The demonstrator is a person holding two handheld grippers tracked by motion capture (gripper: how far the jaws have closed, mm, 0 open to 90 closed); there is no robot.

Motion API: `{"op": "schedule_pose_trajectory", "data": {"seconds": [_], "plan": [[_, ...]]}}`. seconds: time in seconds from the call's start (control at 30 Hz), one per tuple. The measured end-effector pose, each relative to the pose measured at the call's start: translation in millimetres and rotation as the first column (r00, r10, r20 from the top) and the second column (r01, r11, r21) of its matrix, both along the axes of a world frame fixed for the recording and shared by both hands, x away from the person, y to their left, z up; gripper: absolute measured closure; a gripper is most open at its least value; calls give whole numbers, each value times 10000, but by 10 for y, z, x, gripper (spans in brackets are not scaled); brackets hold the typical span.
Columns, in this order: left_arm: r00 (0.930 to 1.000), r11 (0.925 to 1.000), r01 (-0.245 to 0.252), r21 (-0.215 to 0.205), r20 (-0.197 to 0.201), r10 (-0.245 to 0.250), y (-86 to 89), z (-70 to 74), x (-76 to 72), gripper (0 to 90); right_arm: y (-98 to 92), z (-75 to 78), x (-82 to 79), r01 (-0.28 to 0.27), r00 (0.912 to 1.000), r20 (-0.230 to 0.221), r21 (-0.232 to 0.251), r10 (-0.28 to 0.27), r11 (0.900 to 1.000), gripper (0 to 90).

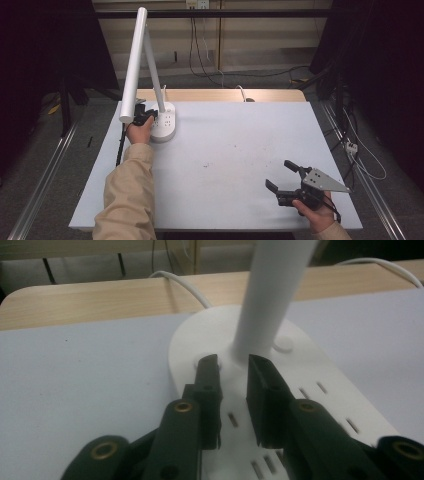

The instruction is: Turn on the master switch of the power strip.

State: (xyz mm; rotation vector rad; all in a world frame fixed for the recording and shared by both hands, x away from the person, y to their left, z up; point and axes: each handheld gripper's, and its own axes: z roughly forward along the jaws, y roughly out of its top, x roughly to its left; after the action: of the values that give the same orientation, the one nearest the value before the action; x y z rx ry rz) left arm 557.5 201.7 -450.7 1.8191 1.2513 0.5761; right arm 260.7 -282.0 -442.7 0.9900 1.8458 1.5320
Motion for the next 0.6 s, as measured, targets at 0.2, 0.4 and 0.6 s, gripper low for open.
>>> {"op": "schedule_pose_trajectory", "data": {"seconds": [0.2,0.4,0.6], "plan": [[9996,9996,269,6,41,-269,10,62,-143,629,-7,-2,6,43,10000,-5,0,-43,10000,71],[9984,9972,555,-503,-93,-560,-15,97,-307,484,-7,0,23,73,10000,-21,12,-73,10000,70],[9972,9948,733,-712,-98,-742,0,136,-465,401,24,2,26,-20,10000,-7,-34,20,10000,71]]}}
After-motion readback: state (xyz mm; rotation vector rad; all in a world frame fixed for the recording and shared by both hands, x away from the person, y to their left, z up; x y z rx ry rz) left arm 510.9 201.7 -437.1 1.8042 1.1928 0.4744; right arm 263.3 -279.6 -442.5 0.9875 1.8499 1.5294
